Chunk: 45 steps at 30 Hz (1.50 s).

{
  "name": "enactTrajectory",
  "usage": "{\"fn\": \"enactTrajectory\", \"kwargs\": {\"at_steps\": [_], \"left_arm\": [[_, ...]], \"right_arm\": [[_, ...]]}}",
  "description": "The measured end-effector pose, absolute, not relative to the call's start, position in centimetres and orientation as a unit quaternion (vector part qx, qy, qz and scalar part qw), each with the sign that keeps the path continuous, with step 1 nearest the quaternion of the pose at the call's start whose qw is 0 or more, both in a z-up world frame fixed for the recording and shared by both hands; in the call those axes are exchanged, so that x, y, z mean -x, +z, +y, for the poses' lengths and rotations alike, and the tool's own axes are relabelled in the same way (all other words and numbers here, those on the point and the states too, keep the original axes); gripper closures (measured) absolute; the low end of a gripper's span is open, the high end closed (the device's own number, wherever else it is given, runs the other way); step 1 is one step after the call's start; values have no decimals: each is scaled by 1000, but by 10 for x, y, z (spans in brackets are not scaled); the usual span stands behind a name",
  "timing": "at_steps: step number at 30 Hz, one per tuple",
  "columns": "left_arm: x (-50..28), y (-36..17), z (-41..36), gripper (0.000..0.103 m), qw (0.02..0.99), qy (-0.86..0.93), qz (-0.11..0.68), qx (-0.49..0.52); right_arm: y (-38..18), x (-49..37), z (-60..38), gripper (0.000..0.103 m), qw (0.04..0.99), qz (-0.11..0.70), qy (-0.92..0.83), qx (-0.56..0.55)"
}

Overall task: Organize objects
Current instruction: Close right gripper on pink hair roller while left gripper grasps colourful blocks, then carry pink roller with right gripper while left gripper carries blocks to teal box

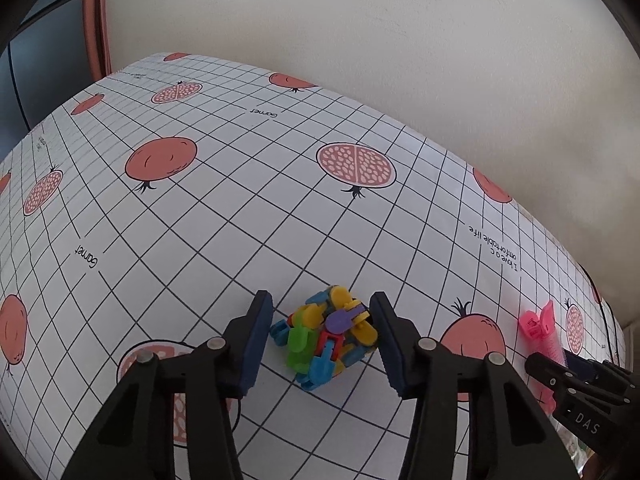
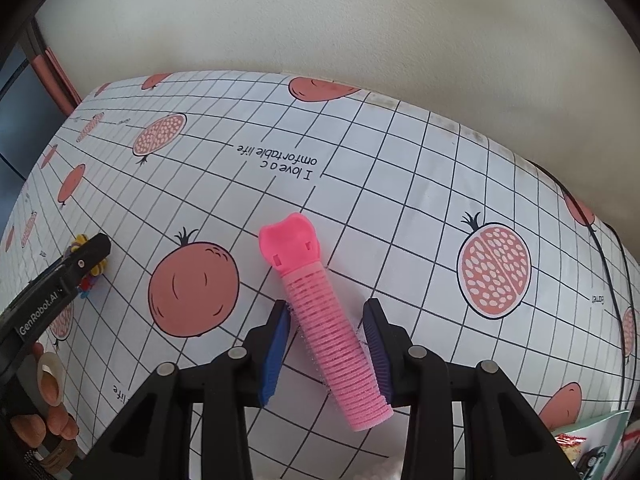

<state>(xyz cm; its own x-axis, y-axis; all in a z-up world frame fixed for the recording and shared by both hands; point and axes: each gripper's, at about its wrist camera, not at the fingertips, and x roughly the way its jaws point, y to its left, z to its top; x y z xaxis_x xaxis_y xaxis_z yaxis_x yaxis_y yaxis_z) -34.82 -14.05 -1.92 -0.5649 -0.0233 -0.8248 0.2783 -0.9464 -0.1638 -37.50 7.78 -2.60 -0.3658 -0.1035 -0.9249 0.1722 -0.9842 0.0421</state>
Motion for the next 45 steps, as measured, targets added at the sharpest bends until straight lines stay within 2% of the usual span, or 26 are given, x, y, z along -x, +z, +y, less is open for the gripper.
{"fn": "enactTrajectory", "kwargs": {"at_steps": [13,15,17,18,37,45], "left_arm": [[344,-18,-145,53,79,-868,160,-463],[344,-17,-146,53,77,-867,163,-465],[343,-17,-147,53,74,-865,167,-467],[343,-17,-147,53,72,-864,169,-468],[339,-4,-145,53,61,-868,178,-459],[336,6,-137,53,57,-869,177,-458]], "right_arm": [[-26,375,79,62,75,34,-821,-564],[-25,375,79,67,70,33,-821,-565],[-25,375,80,76,66,31,-821,-566],[-25,375,81,76,64,30,-821,-567],[-8,373,89,77,55,7,-826,-561],[17,363,103,77,55,-9,-839,-541]]}}
